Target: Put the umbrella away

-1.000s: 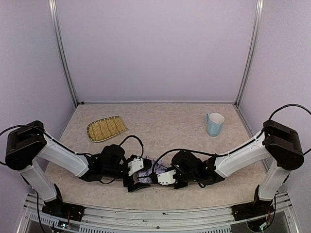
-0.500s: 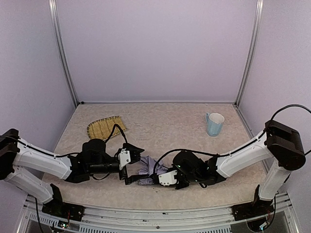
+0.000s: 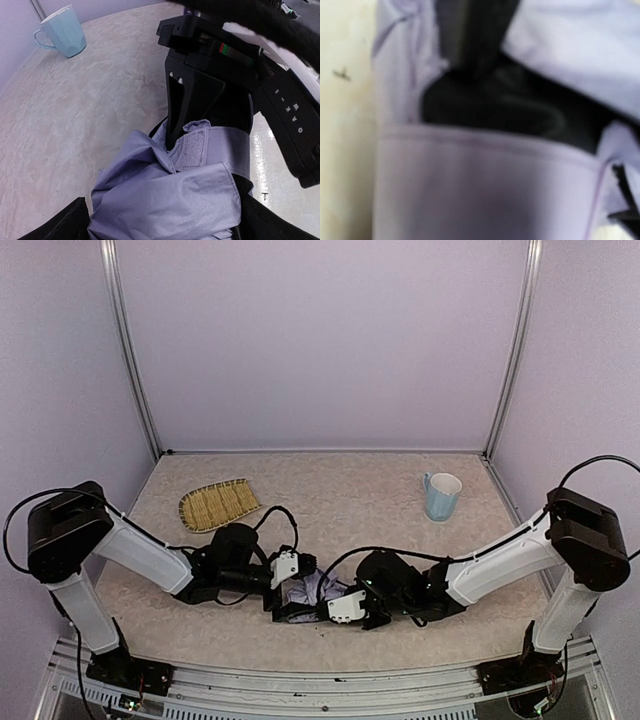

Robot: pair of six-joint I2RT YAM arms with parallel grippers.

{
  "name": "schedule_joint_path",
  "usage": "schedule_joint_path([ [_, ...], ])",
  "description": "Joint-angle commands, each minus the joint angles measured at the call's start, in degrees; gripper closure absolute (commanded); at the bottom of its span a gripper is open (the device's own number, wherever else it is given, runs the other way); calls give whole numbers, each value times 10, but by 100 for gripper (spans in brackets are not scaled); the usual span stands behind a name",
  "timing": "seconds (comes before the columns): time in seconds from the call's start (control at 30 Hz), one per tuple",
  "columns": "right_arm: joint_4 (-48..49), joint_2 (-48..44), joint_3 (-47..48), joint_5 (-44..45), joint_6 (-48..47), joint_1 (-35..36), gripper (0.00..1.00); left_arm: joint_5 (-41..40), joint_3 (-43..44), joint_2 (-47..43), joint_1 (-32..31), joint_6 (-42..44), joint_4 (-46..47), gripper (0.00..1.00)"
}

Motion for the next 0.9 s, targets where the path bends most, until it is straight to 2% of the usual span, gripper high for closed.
schedule_joint_path([
  [0.0,-141,29,-29,-18,6,0,100,43,35,53,-6,12,-114,3],
  [0.13,-138,22,-29,-22,14,-3,100,34,19,55,-8,2,-129,9],
  [0.3,-136,3,-22,-26,34,-20,100,-13,3,18,-20,-9,-152,1],
  [0.37,-135,-9,-28,-27,37,-24,100,-7,-4,-7,-20,-29,-150,1],
  [0.47,-131,-21,-33,-32,43,-24,100,-10,-53,-38,-32,-54,-77,1],
  [0.53,-129,-25,-36,-39,43,-23,100,-52,-76,-34,-53,-46,-13,1],
  [0.6,-128,-24,-34,-44,36,-23,100,-124,-68,-8,-66,-31,37,1],
  [0.7,-134,-17,-27,-41,32,-23,100,-172,-38,25,-67,-12,63,1],
  [0.8,-134,-19,-29,-45,33,-22,100,-180,-47,21,-69,7,107,1],
  [0.87,-135,-22,-33,-47,34,-23,100,-157,-64,-29,-71,16,105,1],
])
